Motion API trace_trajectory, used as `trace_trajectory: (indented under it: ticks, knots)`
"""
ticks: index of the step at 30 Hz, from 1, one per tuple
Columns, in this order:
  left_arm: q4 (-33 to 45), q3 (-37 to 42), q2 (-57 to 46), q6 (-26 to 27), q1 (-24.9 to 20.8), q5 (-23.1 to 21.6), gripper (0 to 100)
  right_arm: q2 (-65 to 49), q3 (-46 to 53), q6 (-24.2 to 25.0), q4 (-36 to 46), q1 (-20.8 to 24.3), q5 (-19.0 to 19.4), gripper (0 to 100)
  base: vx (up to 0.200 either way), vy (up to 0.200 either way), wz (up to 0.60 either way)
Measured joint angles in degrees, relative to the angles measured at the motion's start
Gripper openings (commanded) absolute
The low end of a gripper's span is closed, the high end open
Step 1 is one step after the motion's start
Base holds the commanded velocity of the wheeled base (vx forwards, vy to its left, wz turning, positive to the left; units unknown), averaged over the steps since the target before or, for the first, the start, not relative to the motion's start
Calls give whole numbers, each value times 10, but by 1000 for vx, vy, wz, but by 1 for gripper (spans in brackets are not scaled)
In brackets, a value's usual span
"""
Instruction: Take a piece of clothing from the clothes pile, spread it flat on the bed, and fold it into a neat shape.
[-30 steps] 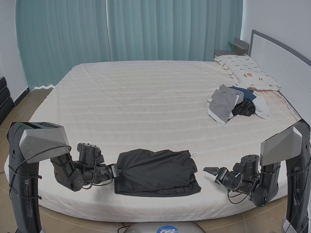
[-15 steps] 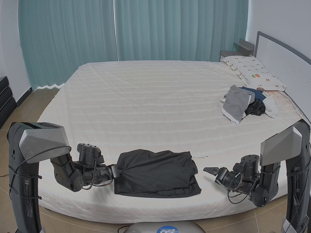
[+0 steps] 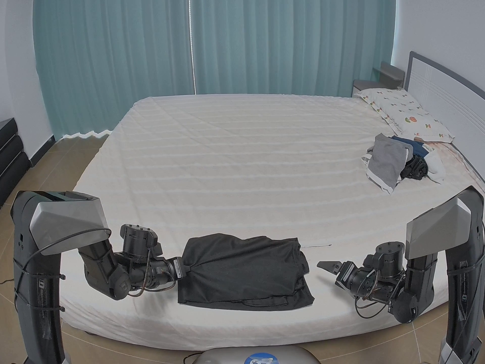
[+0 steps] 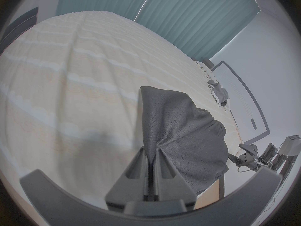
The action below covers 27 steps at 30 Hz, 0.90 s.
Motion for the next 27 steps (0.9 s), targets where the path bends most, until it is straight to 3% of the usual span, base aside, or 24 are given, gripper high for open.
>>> trace_trajectory:
  ticks: [3,12,13,27]
  knots:
    - [0,1,0,1,0,0,0,0,0,0,0,0,0,100,0,200,0]
    - [-4,18,0,31,0,0,0,0,0,0,0,1,0,100,0,0,0]
    - [-4,19,0,32,0,0,100,0,0,0,0,0,0,100,0,0,0]
    - [-128,69,1,33,3,-31,100,0,0,-1,0,0,0,100,0,0,0]
